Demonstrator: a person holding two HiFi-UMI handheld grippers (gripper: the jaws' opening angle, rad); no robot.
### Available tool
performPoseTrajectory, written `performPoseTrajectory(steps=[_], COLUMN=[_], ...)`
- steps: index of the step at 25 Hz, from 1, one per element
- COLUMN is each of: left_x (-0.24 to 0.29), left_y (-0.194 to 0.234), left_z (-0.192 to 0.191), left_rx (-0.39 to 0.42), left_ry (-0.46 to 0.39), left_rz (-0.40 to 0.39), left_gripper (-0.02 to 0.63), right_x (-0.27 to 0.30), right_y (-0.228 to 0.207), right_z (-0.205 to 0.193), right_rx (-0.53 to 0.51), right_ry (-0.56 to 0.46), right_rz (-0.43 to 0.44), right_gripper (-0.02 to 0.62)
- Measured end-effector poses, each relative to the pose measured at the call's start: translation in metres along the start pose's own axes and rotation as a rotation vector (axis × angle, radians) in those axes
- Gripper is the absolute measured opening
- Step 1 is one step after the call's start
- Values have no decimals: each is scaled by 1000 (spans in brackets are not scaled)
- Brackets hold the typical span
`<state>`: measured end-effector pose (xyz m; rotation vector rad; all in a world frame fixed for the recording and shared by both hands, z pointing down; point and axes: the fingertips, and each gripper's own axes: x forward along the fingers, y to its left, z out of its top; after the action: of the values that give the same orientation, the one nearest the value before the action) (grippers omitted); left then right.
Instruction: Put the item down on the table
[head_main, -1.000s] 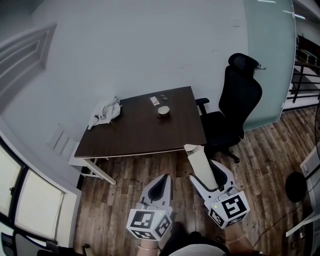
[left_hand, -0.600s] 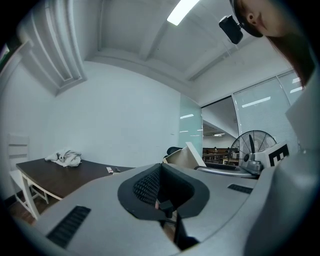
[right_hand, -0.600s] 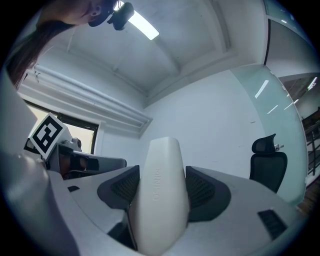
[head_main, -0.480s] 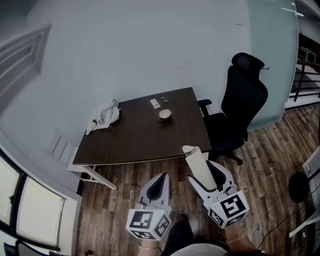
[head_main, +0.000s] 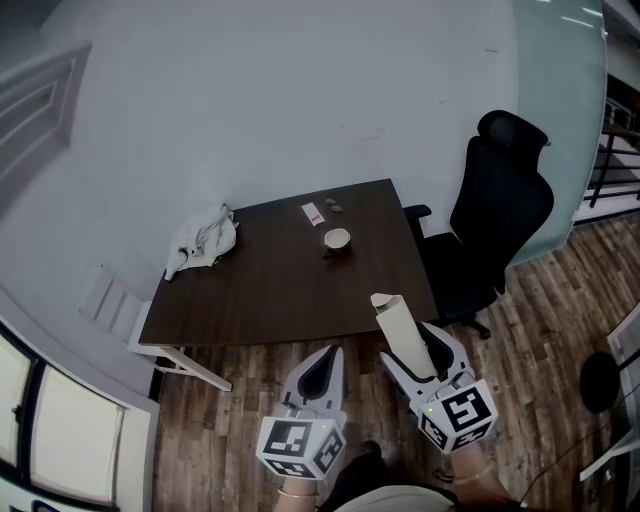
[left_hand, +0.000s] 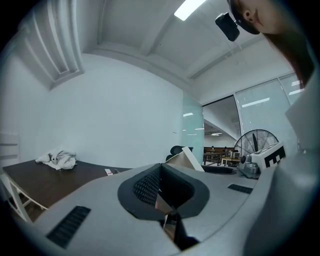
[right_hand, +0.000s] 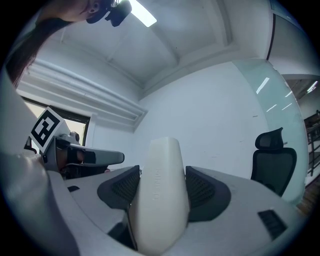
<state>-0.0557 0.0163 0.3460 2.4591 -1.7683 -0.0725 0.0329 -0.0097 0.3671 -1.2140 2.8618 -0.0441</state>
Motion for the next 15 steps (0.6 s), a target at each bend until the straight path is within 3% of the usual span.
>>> performPoseTrajectory(steps=[15], left_x=[60], left_y=[88], left_z=[14], left_rx=[9], left_ry=[15], left_rz=[-91], left_gripper=[17], right_x=[121], right_y=[-7], right_z=[-17], right_rx=[14], right_ry=[62], right_rz=[-40], right_gripper=[295])
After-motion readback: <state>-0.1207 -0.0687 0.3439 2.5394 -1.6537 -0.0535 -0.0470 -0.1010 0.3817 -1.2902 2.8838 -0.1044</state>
